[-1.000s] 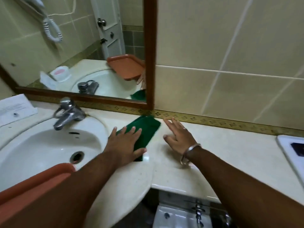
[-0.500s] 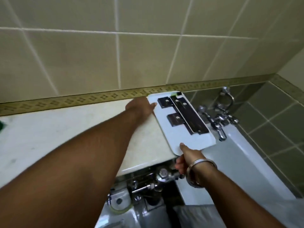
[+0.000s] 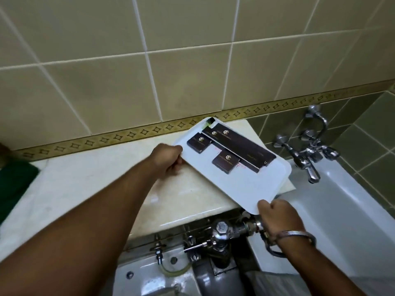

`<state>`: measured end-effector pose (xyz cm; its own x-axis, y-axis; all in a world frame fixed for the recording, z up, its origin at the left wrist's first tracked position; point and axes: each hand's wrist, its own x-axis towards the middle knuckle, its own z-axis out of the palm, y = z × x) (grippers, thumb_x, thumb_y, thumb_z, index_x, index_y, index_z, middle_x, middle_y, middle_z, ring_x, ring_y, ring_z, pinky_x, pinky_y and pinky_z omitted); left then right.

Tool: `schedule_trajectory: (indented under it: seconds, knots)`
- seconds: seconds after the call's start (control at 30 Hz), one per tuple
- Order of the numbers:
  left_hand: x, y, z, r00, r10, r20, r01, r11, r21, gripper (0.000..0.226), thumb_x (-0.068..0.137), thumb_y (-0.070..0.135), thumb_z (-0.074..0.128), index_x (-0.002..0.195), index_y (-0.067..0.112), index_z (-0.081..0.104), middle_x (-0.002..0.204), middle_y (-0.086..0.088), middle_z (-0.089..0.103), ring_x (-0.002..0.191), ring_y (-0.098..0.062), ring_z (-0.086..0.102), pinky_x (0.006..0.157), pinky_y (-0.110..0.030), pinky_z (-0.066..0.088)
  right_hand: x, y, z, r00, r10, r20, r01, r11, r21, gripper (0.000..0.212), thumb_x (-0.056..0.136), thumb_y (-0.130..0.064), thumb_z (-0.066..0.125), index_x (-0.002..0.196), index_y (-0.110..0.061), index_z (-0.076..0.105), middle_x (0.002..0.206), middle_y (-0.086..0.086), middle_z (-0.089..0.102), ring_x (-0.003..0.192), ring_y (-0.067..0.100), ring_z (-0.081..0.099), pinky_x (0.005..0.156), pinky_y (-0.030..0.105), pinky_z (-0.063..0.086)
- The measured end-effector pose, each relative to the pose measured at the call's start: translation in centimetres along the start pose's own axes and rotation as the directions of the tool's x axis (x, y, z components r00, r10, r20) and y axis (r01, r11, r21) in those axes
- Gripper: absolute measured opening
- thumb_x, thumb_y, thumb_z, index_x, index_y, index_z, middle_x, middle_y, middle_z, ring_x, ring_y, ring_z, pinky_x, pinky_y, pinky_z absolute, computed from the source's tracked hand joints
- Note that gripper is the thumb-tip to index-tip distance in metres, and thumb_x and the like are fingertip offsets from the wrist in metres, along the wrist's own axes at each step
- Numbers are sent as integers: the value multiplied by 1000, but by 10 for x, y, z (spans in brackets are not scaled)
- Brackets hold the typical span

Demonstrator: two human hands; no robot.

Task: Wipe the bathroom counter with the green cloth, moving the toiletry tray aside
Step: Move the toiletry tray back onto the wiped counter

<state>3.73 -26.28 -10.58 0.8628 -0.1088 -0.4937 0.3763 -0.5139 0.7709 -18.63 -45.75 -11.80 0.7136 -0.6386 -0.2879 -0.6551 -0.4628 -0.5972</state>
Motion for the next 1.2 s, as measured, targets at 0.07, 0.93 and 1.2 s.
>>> schedule_trajectory:
  seconds: [0.07, 0.93, 1.2]
  knots:
    - [-29, -23, -32, 995, -97, 8, 97, 991, -95, 29, 88, 22, 47, 65, 8, 60, 46, -2, 57, 31, -13, 49, 31, -13, 28, 2, -12, -6, 996, -93, -3, 92, 985, -148, 37, 80, -37, 43, 53, -12, 44, 56, 8, 48, 58, 30, 49, 47, 29, 26]
    - [-89, -152, -208, 799, -587, 131, 569, 667, -481, 38, 99, 16, 41, 64, 13, 57, 37, 7, 55, 24, -8, 50, 26, -5, 21, 34, -186, 147, 809, -476, 346, 545, 385, -744, 35, 90, -21, 38, 113, -16, 64, 118, 2, 67, 108, 25, 63, 84, 35, 48]
    - [-89, -160, -214, 889, -455, 56, 412, 738, -534, 22, 100, 26, 49, 85, 14, 60, 56, 4, 66, 35, -10, 58, 29, -10, 26, 9, -240, 148, 896, -233, 379, 412, 114, -904, 36, 85, -27, 47, 117, -19, 63, 116, -3, 66, 108, 23, 62, 85, 37, 46]
